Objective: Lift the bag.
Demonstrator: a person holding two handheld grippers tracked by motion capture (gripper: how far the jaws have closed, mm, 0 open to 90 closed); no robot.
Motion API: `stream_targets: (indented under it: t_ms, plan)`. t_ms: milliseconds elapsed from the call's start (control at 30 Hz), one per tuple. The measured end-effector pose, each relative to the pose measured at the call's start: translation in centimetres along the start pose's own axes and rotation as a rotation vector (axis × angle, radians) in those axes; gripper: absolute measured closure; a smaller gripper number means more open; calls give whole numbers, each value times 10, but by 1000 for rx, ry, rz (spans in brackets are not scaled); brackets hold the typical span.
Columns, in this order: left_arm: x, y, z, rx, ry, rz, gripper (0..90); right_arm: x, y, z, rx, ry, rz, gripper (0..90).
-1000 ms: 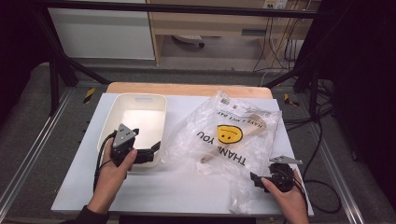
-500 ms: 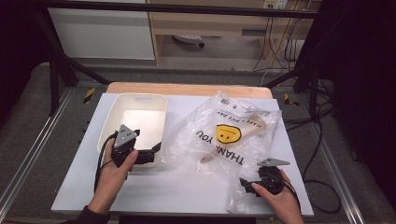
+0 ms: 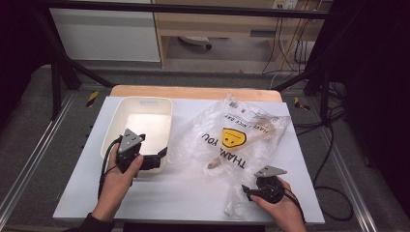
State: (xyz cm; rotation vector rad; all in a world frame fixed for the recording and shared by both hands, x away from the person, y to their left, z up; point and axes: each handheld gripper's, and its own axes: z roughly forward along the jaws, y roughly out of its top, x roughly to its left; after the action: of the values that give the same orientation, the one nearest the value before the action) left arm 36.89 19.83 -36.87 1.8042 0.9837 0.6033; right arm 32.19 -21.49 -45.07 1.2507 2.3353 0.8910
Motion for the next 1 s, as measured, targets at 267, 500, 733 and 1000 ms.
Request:
stream_targets:
  t_ms: [267,500,733,1000]
  plan:
    - [0,1,0,-5,-3,-5,79,7,3,0,-4,53,-60,777]
    - [2,2,-3,-11,5,-7,79,6,6,1,10,82,-90,900]
    - [0,4,-4,-16,1,-1,79,-6,2,-6,26,48,-80,900]
    - [-6,6,-4,-16,-9,13,80,-39,-8,-18,35,-5,-11,900]
